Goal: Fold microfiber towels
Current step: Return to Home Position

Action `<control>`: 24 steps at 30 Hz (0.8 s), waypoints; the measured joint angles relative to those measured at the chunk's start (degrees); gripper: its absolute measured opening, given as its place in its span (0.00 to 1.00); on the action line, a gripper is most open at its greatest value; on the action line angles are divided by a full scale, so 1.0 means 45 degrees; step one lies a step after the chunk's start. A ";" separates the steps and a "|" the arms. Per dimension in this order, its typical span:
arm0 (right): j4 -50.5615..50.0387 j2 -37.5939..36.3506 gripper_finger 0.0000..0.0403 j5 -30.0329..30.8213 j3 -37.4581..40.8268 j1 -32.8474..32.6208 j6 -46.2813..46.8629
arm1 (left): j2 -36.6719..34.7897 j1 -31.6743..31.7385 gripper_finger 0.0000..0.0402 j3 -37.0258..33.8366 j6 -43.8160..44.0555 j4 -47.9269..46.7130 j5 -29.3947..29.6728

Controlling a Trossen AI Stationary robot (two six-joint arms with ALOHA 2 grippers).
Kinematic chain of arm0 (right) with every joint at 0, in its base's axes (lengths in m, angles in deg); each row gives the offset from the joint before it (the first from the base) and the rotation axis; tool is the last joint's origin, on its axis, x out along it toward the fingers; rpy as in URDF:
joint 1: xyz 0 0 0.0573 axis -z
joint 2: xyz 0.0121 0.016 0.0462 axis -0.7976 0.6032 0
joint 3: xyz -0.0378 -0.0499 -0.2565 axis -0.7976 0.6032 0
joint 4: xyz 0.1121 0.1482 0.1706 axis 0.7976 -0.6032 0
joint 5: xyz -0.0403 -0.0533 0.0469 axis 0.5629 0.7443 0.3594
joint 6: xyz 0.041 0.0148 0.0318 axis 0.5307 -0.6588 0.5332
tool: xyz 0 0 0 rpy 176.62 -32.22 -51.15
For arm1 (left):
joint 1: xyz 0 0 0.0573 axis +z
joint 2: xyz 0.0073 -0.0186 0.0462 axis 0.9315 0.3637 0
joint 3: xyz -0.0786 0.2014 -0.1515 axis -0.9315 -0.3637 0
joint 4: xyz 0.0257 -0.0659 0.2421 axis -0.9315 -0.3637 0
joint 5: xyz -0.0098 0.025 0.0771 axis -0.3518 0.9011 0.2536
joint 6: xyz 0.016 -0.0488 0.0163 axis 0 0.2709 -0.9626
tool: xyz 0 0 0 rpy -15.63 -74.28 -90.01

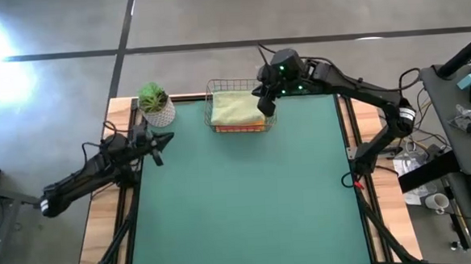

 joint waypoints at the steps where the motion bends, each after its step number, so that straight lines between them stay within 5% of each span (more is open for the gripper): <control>1: 0.0004 -0.0082 0.04 0.0008 0.0000 0.0005 0.0001 | 0.0219 0.0000 0.00 -0.0218 -0.0111 0.0527 0.0069; 6: -0.0140 -0.0887 0.04 0.0013 -0.0269 0.0029 0.0001 | 0.0777 0.0002 0.00 -0.1618 -0.0107 0.3099 0.1155; 17: -0.1549 -0.5325 0.04 0.0068 -0.0014 -0.0017 -0.0457 | 0.1648 0.0024 0.00 -0.1658 -0.0558 0.3309 0.1787; 24: 0.0037 -0.9410 0.04 -0.0008 0.4605 -0.0836 0.1231 | 0.1786 0.0024 0.00 -0.1668 -0.0563 0.3306 0.1792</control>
